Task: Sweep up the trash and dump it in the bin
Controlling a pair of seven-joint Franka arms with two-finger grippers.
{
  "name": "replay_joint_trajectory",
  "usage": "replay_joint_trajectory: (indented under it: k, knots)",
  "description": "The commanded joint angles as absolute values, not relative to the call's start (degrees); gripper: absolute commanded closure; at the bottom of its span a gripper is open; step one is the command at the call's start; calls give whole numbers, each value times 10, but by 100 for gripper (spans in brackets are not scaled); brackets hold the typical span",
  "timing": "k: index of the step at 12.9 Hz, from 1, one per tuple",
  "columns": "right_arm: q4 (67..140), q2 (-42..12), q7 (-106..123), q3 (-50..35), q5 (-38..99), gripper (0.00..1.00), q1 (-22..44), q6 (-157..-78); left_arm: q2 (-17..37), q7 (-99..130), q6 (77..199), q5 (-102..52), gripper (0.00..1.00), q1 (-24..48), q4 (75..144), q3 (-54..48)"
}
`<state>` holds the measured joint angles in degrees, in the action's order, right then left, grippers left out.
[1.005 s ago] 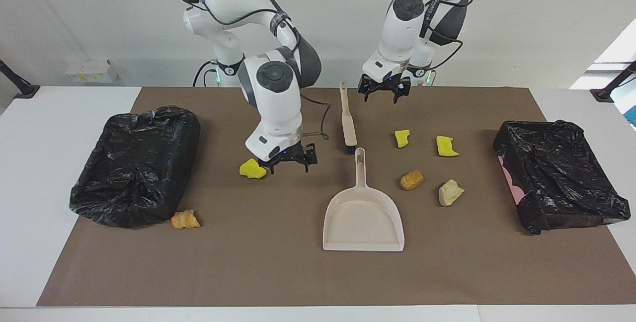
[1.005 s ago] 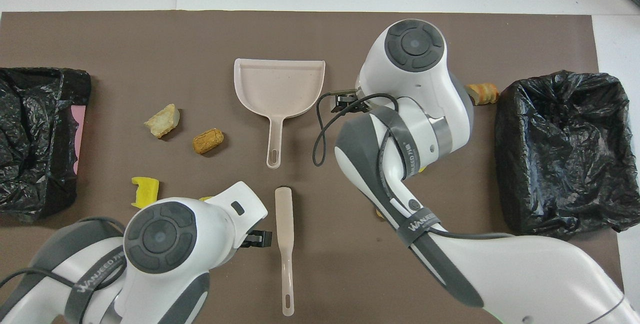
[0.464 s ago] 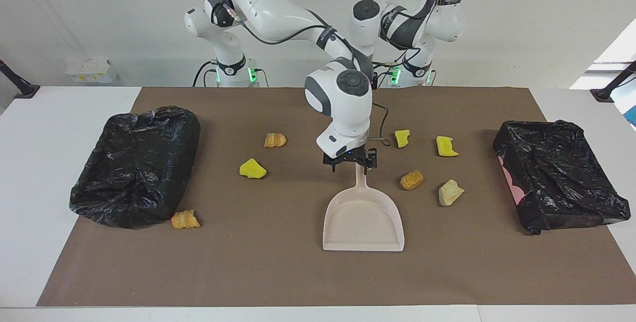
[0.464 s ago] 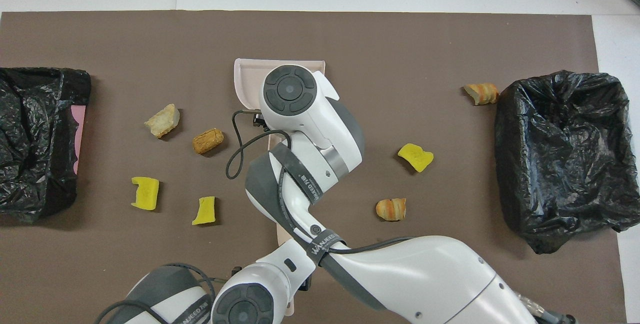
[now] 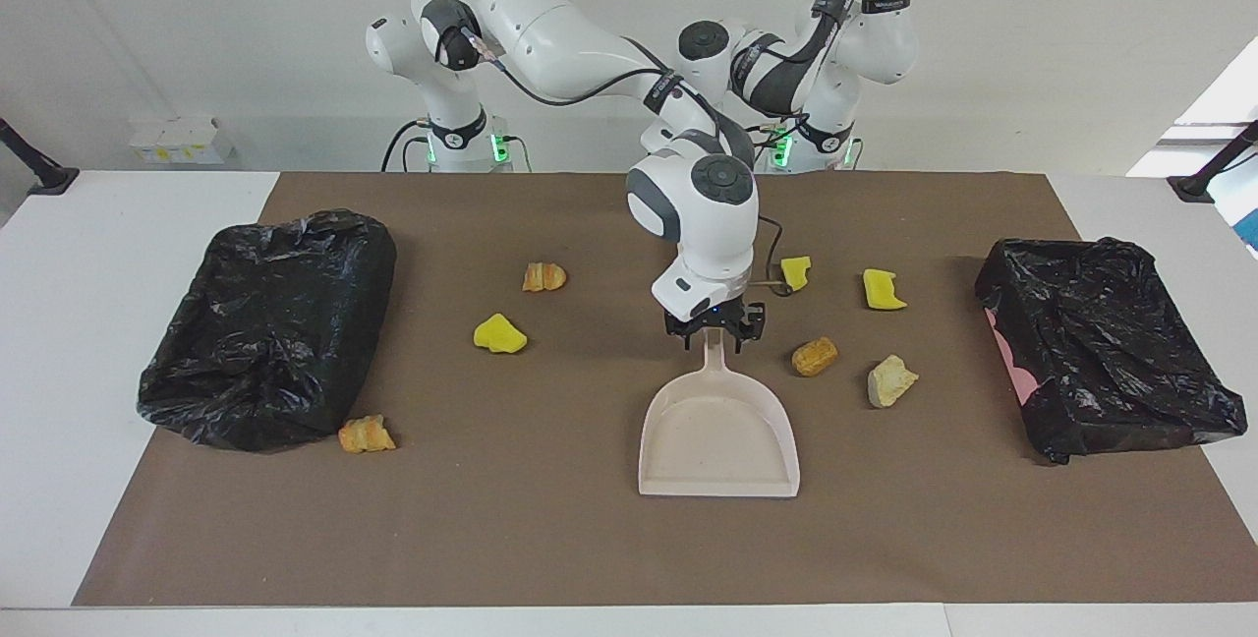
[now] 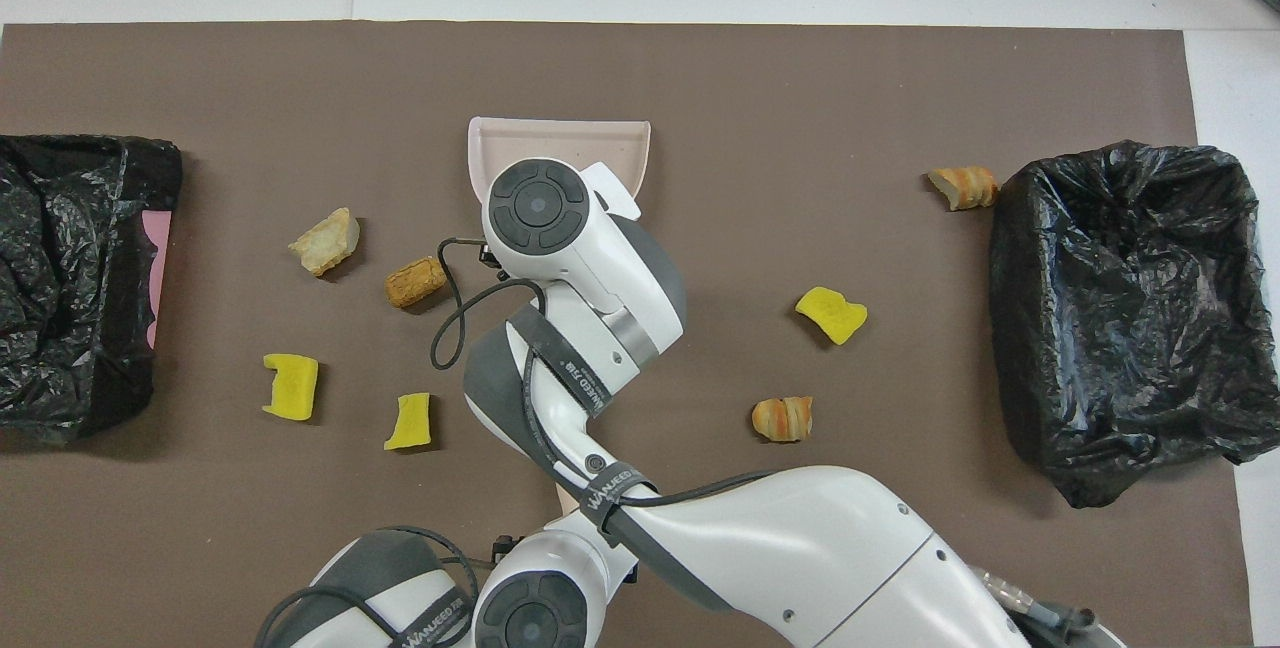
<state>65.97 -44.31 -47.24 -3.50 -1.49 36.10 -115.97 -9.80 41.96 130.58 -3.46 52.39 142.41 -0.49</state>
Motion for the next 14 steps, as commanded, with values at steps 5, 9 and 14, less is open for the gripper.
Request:
replay_joint_trajectory:
  k: [5,9,14]
  knots:
    - [644,-448,-487,-37,-26,98,363,-1137,-112,416,1292,-39,82,539,1442,5]
    - [646,-420,-434,-37,-16,100,349,-1125,-113,411,1181,-38,100,530,1399,9]
    - [701,-354,-297,-38,-12,100,323,-1113,-178,287,1069,-31,100,405,1364,15]
